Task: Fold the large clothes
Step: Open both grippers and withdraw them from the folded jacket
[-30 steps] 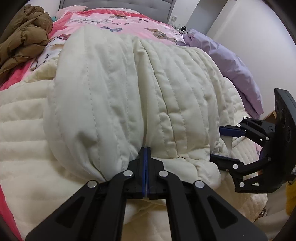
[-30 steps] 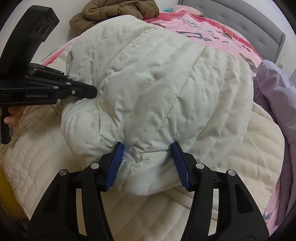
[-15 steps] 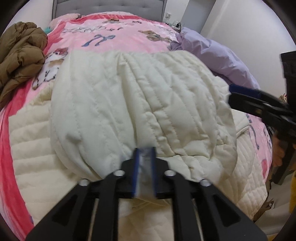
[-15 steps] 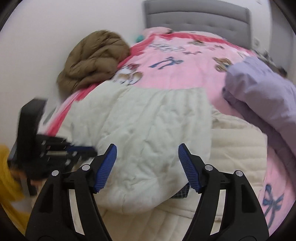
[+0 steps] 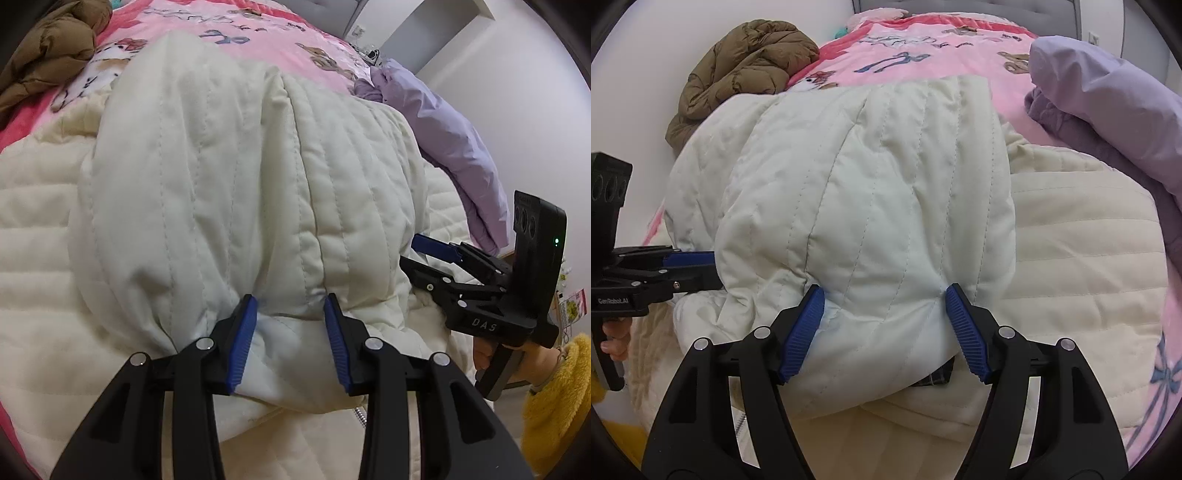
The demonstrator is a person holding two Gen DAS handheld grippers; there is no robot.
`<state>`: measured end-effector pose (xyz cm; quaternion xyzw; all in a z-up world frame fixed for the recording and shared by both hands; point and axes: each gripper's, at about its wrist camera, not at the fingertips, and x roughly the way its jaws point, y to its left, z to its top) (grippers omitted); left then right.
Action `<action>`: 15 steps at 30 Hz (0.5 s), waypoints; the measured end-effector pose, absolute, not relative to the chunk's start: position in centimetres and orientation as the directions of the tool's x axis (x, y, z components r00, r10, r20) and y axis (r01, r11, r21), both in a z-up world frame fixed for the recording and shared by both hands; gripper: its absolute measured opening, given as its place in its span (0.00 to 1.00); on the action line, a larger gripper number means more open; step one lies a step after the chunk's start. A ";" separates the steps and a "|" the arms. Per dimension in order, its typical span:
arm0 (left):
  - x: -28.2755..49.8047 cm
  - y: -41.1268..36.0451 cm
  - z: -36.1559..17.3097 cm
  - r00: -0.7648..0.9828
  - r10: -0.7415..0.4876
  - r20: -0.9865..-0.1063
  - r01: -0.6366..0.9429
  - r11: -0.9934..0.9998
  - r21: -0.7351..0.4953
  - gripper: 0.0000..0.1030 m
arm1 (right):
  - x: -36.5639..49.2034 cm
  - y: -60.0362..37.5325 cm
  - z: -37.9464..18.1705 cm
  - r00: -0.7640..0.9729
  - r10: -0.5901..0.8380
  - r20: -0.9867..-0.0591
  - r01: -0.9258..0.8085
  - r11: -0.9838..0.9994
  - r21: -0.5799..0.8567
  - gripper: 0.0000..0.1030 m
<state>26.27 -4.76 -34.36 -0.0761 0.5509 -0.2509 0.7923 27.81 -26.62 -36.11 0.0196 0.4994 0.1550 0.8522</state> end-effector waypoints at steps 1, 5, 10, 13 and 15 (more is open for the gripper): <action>26.2 -4.8 -34.4 0.270 -0.478 -0.836 0.317 0.864 -0.392 0.37 | 28.1 -26.6 -36.3 0.449 0.284 -0.847 -0.245 0.951 0.189 0.63; 26.1 -4.9 -34.3 0.287 -0.472 -0.833 0.323 0.867 -0.380 0.37 | 28.8 -26.6 -36.0 0.429 0.292 -0.855 -0.243 0.949 0.202 0.65; 24.9 -4.9 -32.1 0.320 -0.555 -0.768 0.379 0.818 -0.433 0.66 | 27.0 -27.0 -32.6 0.496 0.296 -0.816 -0.192 0.954 0.230 0.66; 23.1 -5.1 -30.4 0.360 -0.538 -0.762 0.436 0.819 -0.372 0.75 | 24.5 -28.0 -30.4 0.563 0.284 -0.776 -0.138 0.958 0.250 0.69; 21.5 -4.5 -29.2 0.396 -0.540 -0.743 0.469 0.814 -0.342 0.78 | 22.2 -28.7 -29.4 0.591 0.239 -0.770 -0.098 0.969 0.225 0.73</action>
